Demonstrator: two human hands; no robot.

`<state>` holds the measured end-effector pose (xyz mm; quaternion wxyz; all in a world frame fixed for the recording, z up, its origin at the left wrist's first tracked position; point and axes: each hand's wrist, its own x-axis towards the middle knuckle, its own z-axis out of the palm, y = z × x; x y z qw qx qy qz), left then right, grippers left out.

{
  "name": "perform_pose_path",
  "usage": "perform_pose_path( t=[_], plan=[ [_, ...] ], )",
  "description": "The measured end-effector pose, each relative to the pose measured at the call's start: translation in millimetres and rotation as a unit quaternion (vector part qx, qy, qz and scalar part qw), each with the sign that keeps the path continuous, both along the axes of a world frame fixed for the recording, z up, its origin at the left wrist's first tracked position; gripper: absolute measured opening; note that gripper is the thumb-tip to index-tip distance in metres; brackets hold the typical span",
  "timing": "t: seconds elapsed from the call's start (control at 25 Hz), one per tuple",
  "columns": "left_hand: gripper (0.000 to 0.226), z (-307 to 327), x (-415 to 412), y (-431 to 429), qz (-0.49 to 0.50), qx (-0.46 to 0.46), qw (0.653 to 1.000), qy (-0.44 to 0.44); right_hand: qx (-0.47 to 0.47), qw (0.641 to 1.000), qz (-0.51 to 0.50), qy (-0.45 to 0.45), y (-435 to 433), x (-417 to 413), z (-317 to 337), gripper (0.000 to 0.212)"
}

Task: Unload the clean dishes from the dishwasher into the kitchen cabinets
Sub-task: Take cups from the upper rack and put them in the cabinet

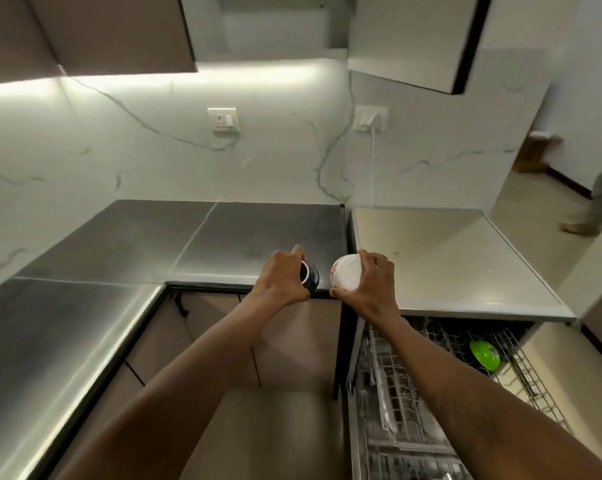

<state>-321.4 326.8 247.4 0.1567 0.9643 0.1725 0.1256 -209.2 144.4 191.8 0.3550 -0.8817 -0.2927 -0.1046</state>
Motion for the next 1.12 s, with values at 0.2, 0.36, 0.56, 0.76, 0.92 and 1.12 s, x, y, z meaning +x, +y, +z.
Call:
perform_pose_path(
  t=[0.2,0.36,0.56,0.76,0.92,1.12],
  plan=[
    [0.076,47,-19,67,0.007,0.009,0.999,-0.044,0.037,0.998,0.012,-0.043,78,-17,52,0.106],
    [0.08,94,-12,103,0.003,0.039,0.995,-0.094,0.057,0.995,0.011,-0.085,124,-11,94,0.107],
    [0.08,141,11,143,0.018,0.081,0.986,-0.143,0.128,0.985,0.052,-0.104,176,20,142,0.103],
    [0.082,193,38,184,0.041,0.108,0.975,-0.19,0.197,0.967,0.07,-0.143,220,57,206,0.098],
    [0.086,235,66,208,0.057,0.125,0.964,-0.227,0.225,0.952,0.092,-0.184,247,92,252,0.099],
    [0.086,273,120,242,0.04,0.127,0.958,-0.255,0.238,0.949,0.059,-0.198,282,149,298,0.1]
  ],
)
